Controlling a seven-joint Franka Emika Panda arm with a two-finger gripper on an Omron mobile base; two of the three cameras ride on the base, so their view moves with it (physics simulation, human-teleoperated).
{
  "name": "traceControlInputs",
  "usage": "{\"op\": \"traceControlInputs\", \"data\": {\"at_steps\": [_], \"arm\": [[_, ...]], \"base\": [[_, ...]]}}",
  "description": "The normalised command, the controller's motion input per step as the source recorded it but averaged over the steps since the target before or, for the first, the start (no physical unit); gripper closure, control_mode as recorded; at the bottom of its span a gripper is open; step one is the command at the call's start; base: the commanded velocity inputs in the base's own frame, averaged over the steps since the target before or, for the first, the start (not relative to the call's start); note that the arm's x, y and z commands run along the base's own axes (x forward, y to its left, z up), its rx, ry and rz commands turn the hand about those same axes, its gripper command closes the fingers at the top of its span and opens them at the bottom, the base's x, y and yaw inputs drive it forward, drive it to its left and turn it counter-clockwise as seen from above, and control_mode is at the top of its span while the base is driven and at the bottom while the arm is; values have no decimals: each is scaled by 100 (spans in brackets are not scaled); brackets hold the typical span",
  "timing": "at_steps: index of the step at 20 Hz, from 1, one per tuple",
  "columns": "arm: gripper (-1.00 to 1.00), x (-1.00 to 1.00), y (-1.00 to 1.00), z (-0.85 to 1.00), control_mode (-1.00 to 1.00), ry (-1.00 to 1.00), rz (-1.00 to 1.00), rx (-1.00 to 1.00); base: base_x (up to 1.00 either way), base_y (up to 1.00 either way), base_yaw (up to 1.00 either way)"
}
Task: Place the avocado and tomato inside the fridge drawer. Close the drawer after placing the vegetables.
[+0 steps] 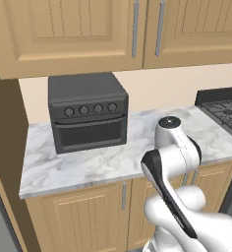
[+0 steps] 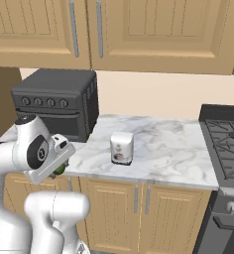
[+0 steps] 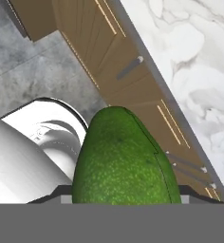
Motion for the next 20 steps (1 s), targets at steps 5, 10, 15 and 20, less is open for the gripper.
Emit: {"op": "traceControlInputs", "data": {"at_steps": [5, 10, 15, 20], "arm": [[100, -34, -4, 0, -100, -1, -2, 0], [100, -37, 1, -3, 100, -4, 0, 0], [100, 0, 0, 0, 100, 0, 0, 0], [100, 0, 0, 0, 100, 0, 0, 0]], "base": [[0, 0, 0], [-60, 21, 0], [-97, 73, 7], [-56, 98, 24]]}}
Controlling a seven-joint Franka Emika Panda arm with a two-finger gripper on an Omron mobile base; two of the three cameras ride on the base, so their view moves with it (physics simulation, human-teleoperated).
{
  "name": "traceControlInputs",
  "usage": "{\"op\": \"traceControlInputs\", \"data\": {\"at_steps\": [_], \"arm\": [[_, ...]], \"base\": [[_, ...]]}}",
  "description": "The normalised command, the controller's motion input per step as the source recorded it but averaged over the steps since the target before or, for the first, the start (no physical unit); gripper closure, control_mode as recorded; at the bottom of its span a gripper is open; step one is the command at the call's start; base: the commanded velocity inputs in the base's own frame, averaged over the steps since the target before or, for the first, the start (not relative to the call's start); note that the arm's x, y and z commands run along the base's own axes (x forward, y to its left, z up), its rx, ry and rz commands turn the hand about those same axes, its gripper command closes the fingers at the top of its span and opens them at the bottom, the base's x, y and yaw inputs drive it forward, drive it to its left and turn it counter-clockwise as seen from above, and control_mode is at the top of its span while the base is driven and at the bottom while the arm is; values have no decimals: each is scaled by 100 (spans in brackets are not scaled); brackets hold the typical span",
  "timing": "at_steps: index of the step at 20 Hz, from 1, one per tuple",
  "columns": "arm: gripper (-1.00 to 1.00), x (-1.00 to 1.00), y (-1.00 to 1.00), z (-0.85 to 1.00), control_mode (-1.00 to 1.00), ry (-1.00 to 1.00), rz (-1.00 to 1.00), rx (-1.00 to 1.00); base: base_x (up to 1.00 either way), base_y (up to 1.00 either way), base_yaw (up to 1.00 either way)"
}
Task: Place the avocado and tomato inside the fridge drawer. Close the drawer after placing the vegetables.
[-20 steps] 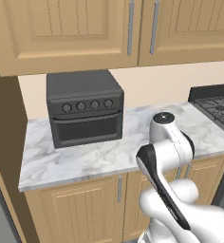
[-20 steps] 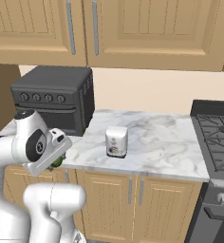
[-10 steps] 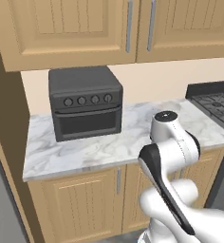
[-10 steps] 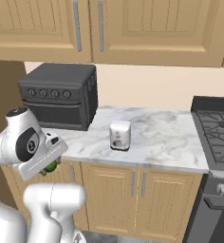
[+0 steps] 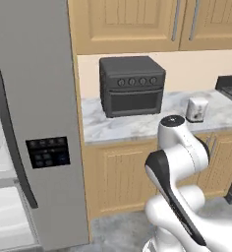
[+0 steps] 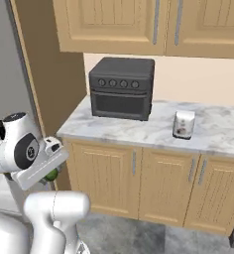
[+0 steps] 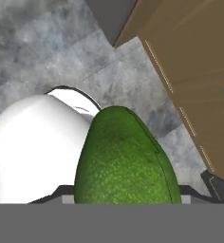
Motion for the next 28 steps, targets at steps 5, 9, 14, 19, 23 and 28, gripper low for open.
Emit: {"op": "traceControlInputs", "data": {"at_steps": [5, 9, 14, 19, 23, 28], "arm": [[100, 0, 0, 0, 100, 0, 0, 0], [100, 0, 0, 0, 100, 0, 0, 0], [100, 0, 0, 0, 100, 0, 0, 0], [100, 0, 0, 0, 100, 0, 0, 0], [100, 0, 0, 0, 100, 0, 0, 0], [100, 0, 0, 0, 100, 0, 0, 0]], "base": [[-32, 100, 34], [0, 100, 34], [0, 100, 33], [38, 77, 26], [40, 31, 18], [25, 2, 15]]}}
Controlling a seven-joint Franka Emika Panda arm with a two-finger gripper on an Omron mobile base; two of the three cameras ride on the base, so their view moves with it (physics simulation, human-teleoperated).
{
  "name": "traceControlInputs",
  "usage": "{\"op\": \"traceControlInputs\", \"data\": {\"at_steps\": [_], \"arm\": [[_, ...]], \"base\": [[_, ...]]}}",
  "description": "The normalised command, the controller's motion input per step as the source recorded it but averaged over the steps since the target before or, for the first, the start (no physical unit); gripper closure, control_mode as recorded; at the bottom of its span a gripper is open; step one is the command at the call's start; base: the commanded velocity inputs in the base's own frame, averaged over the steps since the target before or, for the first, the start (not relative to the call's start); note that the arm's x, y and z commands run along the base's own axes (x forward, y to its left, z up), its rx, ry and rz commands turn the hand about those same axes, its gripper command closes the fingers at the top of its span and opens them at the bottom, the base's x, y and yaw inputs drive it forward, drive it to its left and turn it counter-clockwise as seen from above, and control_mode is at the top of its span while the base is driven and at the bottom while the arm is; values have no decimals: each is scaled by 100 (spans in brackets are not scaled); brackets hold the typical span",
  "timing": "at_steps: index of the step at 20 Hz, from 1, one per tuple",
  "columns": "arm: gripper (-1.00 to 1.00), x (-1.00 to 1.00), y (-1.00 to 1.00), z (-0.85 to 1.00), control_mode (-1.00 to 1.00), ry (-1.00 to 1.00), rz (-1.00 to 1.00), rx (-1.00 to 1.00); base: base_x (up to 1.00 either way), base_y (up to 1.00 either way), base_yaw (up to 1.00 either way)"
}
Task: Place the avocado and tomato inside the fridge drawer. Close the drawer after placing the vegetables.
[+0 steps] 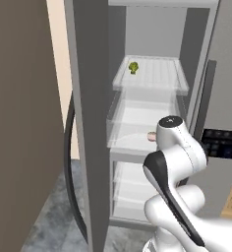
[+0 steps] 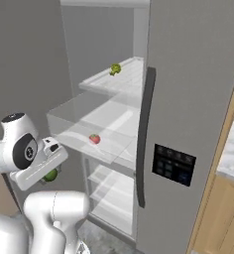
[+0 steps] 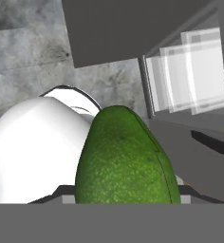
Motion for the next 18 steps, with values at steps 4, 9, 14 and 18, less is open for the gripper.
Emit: {"op": "traceControlInputs", "data": {"at_steps": [4, 9, 14, 18], "arm": [[100, 0, 0, 0, 100, 0, 0, 0], [100, 0, 0, 0, 100, 0, 0, 0], [100, 0, 0, 0, 100, 0, 0, 0], [100, 0, 0, 0, 100, 0, 0, 0]], "base": [[23, 0, 10], [36, 0, 7], [28, 0, 9], [5, 0, 7]]}}
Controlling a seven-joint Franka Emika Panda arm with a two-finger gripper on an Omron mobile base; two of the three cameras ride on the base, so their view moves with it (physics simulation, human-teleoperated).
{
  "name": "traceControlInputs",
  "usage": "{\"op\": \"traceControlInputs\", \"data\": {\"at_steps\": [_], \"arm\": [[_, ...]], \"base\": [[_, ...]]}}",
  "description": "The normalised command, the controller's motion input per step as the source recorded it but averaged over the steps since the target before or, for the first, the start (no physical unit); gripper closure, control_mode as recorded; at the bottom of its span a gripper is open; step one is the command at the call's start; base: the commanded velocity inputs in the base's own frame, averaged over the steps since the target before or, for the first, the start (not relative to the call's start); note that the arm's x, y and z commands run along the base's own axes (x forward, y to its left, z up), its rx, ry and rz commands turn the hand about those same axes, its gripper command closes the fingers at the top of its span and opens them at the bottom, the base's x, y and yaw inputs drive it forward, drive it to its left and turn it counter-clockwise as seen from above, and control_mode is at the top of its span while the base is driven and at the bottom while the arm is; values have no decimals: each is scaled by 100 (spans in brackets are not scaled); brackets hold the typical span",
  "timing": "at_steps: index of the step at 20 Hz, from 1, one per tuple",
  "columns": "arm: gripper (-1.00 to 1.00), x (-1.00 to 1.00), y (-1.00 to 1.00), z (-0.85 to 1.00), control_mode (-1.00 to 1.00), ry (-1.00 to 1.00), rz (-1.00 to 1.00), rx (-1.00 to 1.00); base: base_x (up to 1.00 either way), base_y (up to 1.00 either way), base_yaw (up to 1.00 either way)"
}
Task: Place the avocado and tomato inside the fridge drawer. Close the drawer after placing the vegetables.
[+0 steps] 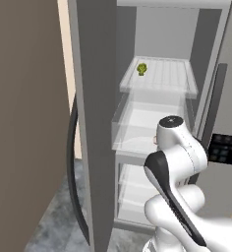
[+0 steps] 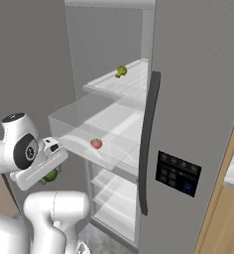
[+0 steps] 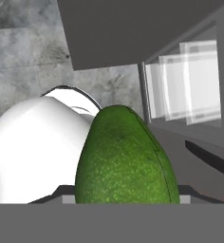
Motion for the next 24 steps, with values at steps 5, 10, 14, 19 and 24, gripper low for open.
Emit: {"op": "traceControlInputs", "data": {"at_steps": [5, 10, 14, 19, 24], "arm": [[100, -7, 0, 18, -100, -3, 2, 0], [100, -9, -2, 95, -100, -11, 0, 0], [100, -5, -4, 92, -100, -15, 0, 0], [100, -4, -9, 66, -100, -20, 0, 0], [100, 37, -15, 61, -100, -13, 0, 0]], "base": [[0, 0, 0], [0, 0, 0], [0, 0, 0], [0, 0, 0], [0, 0, 0]]}}
